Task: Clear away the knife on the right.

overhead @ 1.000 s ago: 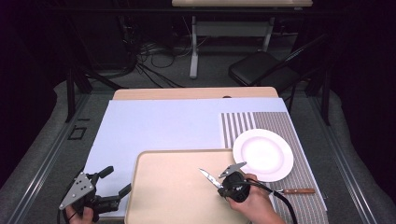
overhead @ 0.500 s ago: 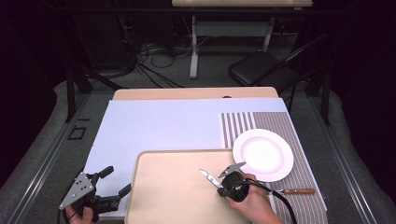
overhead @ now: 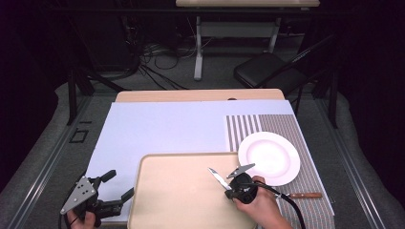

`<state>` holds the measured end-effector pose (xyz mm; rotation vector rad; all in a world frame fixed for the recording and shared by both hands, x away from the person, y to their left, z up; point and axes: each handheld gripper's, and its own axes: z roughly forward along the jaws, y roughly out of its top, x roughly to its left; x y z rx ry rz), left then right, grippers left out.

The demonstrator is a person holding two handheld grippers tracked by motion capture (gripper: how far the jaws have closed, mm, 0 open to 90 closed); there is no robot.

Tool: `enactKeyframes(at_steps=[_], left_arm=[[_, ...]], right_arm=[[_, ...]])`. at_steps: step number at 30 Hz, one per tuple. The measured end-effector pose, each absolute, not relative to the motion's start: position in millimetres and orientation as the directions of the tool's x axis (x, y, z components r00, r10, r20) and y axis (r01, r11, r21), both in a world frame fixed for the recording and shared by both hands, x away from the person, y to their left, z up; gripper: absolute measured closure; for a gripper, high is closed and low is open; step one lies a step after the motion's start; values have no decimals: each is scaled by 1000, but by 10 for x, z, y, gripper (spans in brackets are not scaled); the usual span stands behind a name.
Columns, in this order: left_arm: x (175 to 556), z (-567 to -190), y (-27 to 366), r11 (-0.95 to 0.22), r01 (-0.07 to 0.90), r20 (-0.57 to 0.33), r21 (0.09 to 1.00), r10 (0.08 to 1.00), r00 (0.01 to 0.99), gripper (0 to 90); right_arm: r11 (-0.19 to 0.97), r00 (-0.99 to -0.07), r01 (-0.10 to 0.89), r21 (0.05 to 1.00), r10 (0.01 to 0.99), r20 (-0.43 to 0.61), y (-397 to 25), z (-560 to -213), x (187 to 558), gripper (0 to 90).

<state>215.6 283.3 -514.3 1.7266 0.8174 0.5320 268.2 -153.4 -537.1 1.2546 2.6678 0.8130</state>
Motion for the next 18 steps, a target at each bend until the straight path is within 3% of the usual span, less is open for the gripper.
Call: enactKeyframes(at_steps=[7,8,9,18], left_arm=[[2157,-5144,2834,-162,257,-52,953,749,661,106],[2157,-5144,2833,-162,257,-51,953,749,661,106],[2157,-5144,2833,-163,258,-51,952,749,661,106],[2156,-5145,2836,-161,258,-52,953,749,660,106]], right_arm=[[473,-633,697,539,759,153,-1619,-5390,2715,900],[494,-630,715,494,762,149,-1638,-5355,2719,900],[469,-622,712,523,767,159,-1640,-5379,2719,900],[496,-607,745,445,781,145,-1757,-5310,2746,900]])
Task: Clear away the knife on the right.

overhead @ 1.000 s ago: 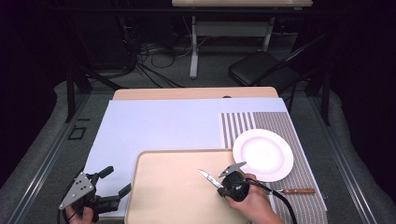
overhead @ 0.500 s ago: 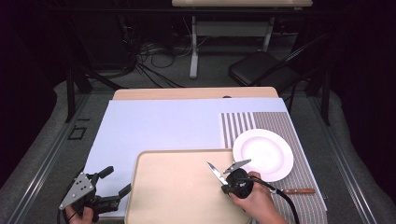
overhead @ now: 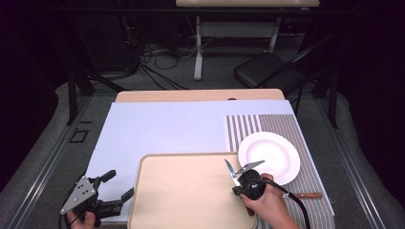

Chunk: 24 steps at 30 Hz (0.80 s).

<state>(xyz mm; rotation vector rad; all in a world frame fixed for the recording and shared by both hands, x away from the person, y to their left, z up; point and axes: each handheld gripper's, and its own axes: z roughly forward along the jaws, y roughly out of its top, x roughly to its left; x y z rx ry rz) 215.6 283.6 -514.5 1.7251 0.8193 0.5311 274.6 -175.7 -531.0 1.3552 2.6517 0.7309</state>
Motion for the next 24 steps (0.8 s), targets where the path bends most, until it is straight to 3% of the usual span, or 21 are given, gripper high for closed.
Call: enactKeyframes(at_steps=[8,10,13,24], left_arm=[[2156,-5145,2836,-162,258,-52,953,749,660,106],[2155,-5144,2837,-163,258,-51,952,749,660,107],[2156,-5145,2840,-162,257,-51,953,749,661,107],[2156,-5144,2840,-161,257,-52,953,748,661,107]], right_arm=[[491,-585,769,411,799,140,-1864,-5273,2763,900],[408,-567,741,533,805,171,-1859,-5376,2759,900],[450,-569,765,461,808,155,-1899,-5319,2762,900],[430,-561,762,484,812,163,-1915,-5344,2758,900]])
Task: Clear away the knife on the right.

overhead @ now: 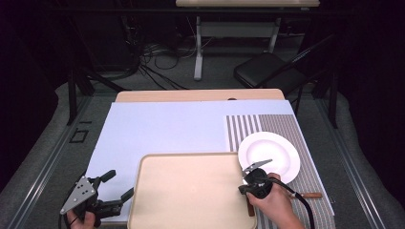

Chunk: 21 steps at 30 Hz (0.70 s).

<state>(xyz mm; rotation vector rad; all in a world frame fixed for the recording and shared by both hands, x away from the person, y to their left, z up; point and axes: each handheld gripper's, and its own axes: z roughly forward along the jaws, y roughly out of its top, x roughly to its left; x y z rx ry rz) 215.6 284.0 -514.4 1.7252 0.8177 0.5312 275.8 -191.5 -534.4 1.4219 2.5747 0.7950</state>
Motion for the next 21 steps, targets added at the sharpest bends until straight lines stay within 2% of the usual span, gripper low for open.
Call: enactKeyframes(at_steps=[6,8,11,17,18,21], left_arm=[[2158,-5146,2839,-160,257,-53,953,748,661,107],[2157,-5145,2838,-161,258,-52,953,750,660,106],[2160,-5147,2838,-160,258,-54,953,748,661,106],[2161,-5146,2840,-162,262,-55,952,747,663,107],[2161,-5145,2839,-163,262,-55,951,748,662,106],[2162,-5145,2840,-161,264,-56,951,748,661,107]], right_arm=[[431,-564,758,489,810,161,-1909,-5319,2748,900],[418,-570,742,524,805,165,-1893,-5330,2738,900],[440,-583,739,509,797,158,-1874,-5286,2720,893],[440,-600,708,552,787,143,-1864,-5239,2693,794],[418,-600,695,585,786,150,-1857,-5246,2685,775],[458,-612,705,542,778,140,-1868,-5163,2668,703]])
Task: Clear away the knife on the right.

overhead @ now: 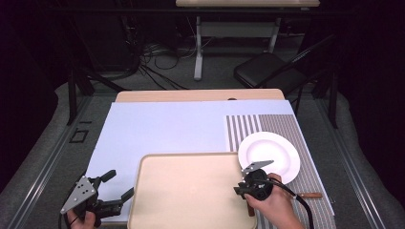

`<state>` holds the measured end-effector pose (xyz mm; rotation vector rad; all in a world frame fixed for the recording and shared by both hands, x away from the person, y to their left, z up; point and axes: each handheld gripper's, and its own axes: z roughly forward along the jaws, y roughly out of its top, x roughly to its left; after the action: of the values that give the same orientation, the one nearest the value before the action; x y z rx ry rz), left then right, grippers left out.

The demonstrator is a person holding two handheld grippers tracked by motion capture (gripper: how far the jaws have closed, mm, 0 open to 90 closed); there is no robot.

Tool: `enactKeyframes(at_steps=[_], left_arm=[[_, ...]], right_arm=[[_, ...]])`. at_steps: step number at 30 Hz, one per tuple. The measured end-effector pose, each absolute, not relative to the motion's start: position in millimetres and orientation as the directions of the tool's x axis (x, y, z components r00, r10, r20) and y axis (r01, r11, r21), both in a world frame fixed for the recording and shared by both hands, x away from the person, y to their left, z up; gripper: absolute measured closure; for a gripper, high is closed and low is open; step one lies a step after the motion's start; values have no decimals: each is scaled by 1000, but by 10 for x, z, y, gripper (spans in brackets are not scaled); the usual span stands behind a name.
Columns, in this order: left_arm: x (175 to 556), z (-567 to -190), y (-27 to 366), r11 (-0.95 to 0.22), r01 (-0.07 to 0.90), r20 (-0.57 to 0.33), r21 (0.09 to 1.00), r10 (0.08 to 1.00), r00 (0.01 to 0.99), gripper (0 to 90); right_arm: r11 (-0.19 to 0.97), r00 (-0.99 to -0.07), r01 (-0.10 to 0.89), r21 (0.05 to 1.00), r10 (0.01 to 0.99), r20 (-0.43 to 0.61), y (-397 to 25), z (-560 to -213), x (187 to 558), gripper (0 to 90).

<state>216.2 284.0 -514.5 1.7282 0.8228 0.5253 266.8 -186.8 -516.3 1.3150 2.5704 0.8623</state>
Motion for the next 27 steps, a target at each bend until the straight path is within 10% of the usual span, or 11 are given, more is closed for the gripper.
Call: enactKeyframes(at_steps=[27], left_arm=[[2178,-5156,2839,-160,268,-59,950,751,657,109]], right_arm=[[521,-652,552,652,756,-52,-2075,-5035,2467,427]])
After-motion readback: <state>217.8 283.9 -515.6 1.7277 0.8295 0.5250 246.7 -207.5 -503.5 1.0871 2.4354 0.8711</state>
